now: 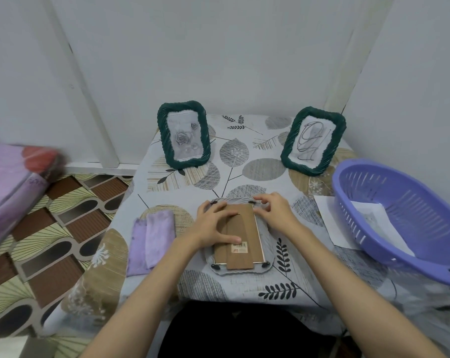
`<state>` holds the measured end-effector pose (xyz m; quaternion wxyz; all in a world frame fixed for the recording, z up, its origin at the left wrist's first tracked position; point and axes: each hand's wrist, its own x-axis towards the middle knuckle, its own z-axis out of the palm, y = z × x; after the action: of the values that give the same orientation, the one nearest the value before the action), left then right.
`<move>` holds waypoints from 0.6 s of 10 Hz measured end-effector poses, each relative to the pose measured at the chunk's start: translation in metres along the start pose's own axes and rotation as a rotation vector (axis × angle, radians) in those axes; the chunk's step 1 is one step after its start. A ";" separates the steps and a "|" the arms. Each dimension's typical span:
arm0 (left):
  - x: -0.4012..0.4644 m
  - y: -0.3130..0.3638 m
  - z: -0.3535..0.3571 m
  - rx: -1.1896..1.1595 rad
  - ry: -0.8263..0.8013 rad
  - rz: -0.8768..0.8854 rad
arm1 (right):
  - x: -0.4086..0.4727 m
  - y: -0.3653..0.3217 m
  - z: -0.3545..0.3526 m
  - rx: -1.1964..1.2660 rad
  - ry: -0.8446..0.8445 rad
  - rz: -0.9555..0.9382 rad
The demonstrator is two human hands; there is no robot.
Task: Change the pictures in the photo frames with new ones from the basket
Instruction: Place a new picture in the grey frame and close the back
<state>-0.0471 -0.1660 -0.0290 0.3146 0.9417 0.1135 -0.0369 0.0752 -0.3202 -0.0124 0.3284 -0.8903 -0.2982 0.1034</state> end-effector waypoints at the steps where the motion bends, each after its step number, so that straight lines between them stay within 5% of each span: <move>1: 0.002 0.000 0.001 -0.009 0.005 0.004 | 0.002 0.005 0.004 -0.011 -0.008 -0.018; 6: 0.000 -0.002 0.001 -0.042 -0.010 0.002 | 0.014 0.009 -0.004 -0.098 -0.123 -0.123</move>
<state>-0.0473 -0.1651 -0.0305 0.3348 0.9348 0.1116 -0.0391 0.0921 -0.3195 -0.0152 0.2711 -0.8773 -0.3766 0.1226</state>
